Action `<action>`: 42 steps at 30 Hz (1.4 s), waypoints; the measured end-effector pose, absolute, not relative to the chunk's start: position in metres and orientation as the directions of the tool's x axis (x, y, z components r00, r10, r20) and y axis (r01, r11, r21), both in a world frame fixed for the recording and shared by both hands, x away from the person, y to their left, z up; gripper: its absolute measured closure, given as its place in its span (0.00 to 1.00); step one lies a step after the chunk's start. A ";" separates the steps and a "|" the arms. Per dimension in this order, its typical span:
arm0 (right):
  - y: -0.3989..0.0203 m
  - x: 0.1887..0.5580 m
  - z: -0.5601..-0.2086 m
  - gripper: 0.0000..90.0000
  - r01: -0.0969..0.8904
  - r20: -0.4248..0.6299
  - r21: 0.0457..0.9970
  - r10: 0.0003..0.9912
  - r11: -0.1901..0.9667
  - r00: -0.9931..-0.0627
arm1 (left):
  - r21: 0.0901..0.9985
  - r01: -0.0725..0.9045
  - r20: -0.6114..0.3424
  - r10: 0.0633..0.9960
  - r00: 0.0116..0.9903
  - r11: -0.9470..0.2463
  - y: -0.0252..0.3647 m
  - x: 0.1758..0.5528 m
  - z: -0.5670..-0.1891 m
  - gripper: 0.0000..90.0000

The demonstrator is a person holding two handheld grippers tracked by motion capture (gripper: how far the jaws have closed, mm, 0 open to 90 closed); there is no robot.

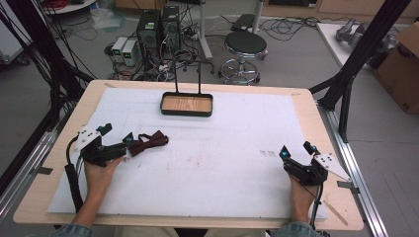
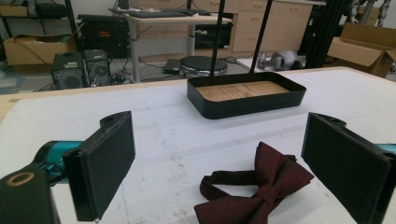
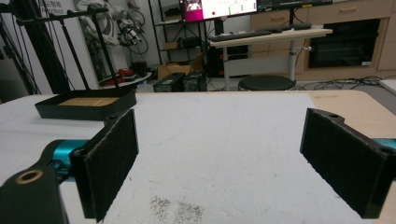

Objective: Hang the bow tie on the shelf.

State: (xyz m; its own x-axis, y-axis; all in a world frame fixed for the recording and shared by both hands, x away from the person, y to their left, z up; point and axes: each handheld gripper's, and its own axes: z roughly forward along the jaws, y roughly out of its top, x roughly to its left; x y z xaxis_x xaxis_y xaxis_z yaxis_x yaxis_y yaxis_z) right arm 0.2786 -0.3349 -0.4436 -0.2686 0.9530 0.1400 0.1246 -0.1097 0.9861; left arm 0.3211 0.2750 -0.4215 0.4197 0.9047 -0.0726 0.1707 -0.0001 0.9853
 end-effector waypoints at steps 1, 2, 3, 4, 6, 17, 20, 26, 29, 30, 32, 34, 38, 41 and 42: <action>-0.335 0.279 -0.444 0.12 0.127 0.142 0.986 0.952 -0.110 -0.270 | 0.985 0.171 -0.073 0.905 0.420 0.000 0.275 0.321 -0.422 0.11; -0.335 0.279 -0.444 0.12 0.124 0.137 0.987 0.953 -0.106 -0.270 | 0.985 0.170 -0.071 0.905 0.418 -0.001 0.275 0.321 -0.421 0.11; -0.335 0.279 -0.444 0.12 0.124 0.137 0.987 0.953 -0.106 -0.270 | 0.986 0.168 -0.071 0.904 0.421 -0.001 0.275 0.321 -0.421 0.11; -0.334 0.279 -0.443 0.12 0.128 0.137 0.986 0.952 -0.106 -0.273 | 0.986 0.167 -0.071 0.905 0.420 0.000 0.274 0.321 -0.421 0.11; -0.334 0.279 -0.443 0.12 0.128 0.138 0.986 0.952 -0.106 -0.273 | 0.986 0.164 -0.069 0.902 0.426 -0.002 0.274 0.320 -0.421 0.11; -0.334 0.279 -0.444 0.12 0.133 0.133 0.986 0.953 -0.100 -0.272 | 0.988 0.152 -0.062 0.904 0.422 -0.003 0.275 0.319 -0.419 0.11; -0.334 0.279 -0.444 0.12 0.133 0.133 0.986 0.953 -0.099 -0.273 | 0.989 0.149 -0.056 0.898 0.437 -0.011 0.274 0.320 -0.419 0.14; -0.334 0.279 -0.444 0.12 0.132 0.132 0.986 0.953 -0.099 -0.274 | 0.988 0.151 -0.052 0.889 0.456 -0.019 0.271 0.320 -0.420 0.16; -0.334 0.279 -0.444 0.12 0.134 0.134 0.986 0.952 -0.100 -0.274 | 0.987 0.160 -0.057 0.884 0.463 -0.020 0.271 0.321 -0.420 0.17; -0.334 0.279 -0.444 0.12 0.135 0.133 0.986 0.953 -0.099 -0.273 | 0.986 0.163 -0.057 0.883 0.466 -0.023 0.272 0.321 -0.420 0.19; -0.334 0.279 -0.444 0.12 0.136 0.134 0.986 0.952 -0.100 -0.274 | 0.985 0.172 -0.063 0.876 0.477 -0.023 0.271 0.322 -0.421 0.22; -0.334 0.279 -0.444 0.12 0.136 0.134 0.986 0.952 -0.100 -0.275 | 0.983 0.180 -0.061 0.867 0.495 -0.034 0.269 0.323 -0.422 0.23; -0.333 0.279 -0.444 0.12 0.140 0.137 0.985 0.952 -0.102 -0.275 | 0.978 0.192 -0.031 0.850 0.527 -0.084 0.264 0.327 -0.425 0.32; -0.333 0.279 -0.444 0.12 0.141 0.137 0.985 0.951 -0.101 -0.276 | 0.972 0.193 0.006 0.841 0.541 -0.131 0.259 0.330 -0.427 0.37; -0.333 0.279 -0.444 0.12 0.142 0.138 0.985 0.951 -0.102 -0.276 | 0.970 0.196 0.014 0.837 0.547 -0.144 0.257 0.330 -0.428 0.37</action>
